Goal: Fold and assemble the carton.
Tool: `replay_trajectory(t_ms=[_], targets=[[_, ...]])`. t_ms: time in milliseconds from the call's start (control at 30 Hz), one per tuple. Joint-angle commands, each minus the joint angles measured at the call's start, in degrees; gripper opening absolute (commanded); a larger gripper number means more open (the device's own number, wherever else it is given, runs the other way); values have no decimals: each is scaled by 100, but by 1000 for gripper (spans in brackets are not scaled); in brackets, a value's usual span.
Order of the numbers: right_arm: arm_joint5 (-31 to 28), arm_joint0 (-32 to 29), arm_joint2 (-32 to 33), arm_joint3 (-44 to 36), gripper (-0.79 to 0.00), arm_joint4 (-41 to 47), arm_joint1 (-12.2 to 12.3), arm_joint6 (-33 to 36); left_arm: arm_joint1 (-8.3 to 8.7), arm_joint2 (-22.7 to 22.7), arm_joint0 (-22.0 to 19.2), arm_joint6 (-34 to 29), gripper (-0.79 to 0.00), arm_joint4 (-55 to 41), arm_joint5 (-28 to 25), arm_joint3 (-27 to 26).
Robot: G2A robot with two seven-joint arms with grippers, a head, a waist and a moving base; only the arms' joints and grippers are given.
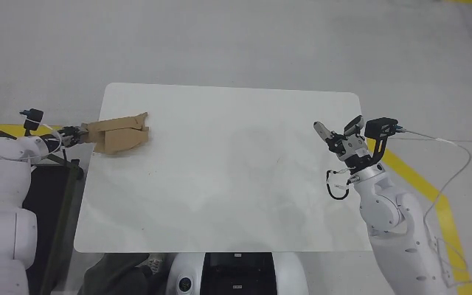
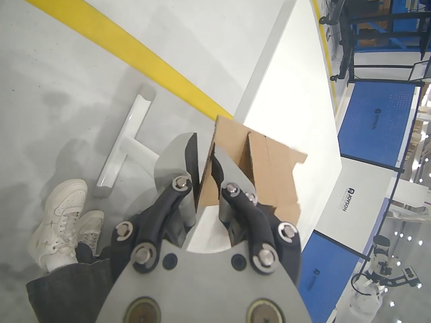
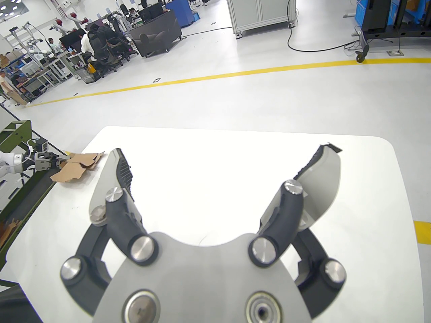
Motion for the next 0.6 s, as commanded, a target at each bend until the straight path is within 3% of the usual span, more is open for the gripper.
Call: replay_trajectory(t_ms=[0,467,567], targets=[[0,0,0,0,0,0,0,0,8,-57,-21,-151,-785,-139,-73,13],[0,0,0,0,0,0,0,0,285,-677,-237,-1645,-785,-1395,-894,-145],[0,0,0,0,0,0,0,0,265,-767,-256,-1931,-785,-1775,-687,-356]])
